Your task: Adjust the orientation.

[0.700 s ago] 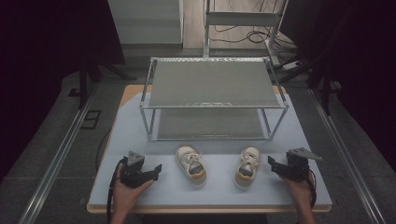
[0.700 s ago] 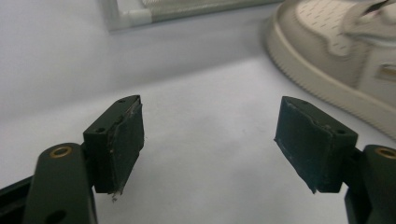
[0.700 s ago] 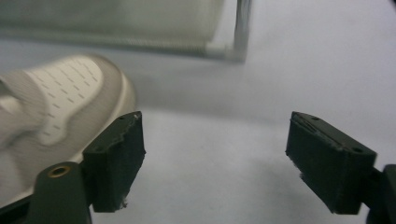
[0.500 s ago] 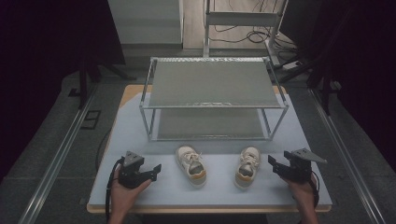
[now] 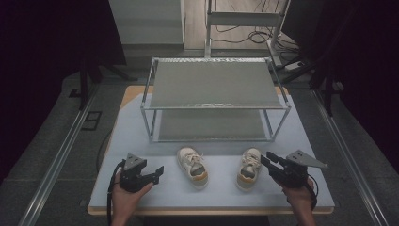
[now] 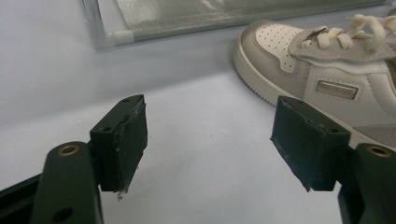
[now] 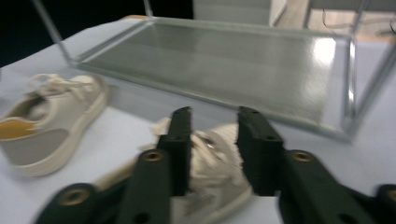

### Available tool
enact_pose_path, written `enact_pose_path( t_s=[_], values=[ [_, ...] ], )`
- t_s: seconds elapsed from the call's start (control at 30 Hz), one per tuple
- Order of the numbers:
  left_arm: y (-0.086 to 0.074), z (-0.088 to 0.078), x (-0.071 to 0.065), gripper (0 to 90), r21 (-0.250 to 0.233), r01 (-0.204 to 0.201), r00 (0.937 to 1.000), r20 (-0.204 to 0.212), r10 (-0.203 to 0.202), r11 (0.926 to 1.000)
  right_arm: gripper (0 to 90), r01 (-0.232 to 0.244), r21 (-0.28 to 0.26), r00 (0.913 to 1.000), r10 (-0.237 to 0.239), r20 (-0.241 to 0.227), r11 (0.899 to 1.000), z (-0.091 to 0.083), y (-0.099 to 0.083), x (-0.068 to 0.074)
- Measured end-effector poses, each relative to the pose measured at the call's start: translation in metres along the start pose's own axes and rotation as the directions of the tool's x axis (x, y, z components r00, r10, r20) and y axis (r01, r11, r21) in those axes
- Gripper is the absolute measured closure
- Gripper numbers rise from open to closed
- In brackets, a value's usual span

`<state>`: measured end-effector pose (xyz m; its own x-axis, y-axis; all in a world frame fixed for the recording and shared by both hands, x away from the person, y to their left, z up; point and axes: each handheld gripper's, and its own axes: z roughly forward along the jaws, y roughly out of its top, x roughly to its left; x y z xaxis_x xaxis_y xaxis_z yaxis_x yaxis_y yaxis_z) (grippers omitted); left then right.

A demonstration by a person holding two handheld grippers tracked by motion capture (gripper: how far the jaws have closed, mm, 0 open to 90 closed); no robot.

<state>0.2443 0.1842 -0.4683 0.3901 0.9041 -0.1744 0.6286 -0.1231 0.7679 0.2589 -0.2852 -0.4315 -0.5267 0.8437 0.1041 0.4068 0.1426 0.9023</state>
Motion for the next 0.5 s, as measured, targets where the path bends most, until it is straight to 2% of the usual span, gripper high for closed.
enact_pose_path(
  t_s=[0.1,0.23,0.4,0.5],
  values=[
    [0.0,0.0,-0.001,27.3,-0.001,-0.001,1.0,0.004,0.001,1.0,81.6,0.033,-0.013,0.9984,-0.034,-0.046,0.999,0.001,0.003,0.014],
    [0.0,-0.001,-0.002,27.3,-0.004,-0.004,1.0,0.008,0.004,1.0,89.5,0.055,0.0,0.9929,-0.055,-0.106,0.998,0.007,0.004,0.03],
    [0.0,-0.002,-0.003,28.7,-0.01,-0.005,1.0,-0.002,0.005,0.9999,89.7,0.104,0.022,0.9801,-0.098,-0.172,0.994,0.017,0.004,0.057],
    [-0.001,-0.001,-0.003,28.7,-0.004,-0.006,1.0,-0.001,0.006,1.0,89.7,0.107,0.034,0.9724,-0.098,-0.212,0.994,0.024,0.003,0.07]
  ],
)
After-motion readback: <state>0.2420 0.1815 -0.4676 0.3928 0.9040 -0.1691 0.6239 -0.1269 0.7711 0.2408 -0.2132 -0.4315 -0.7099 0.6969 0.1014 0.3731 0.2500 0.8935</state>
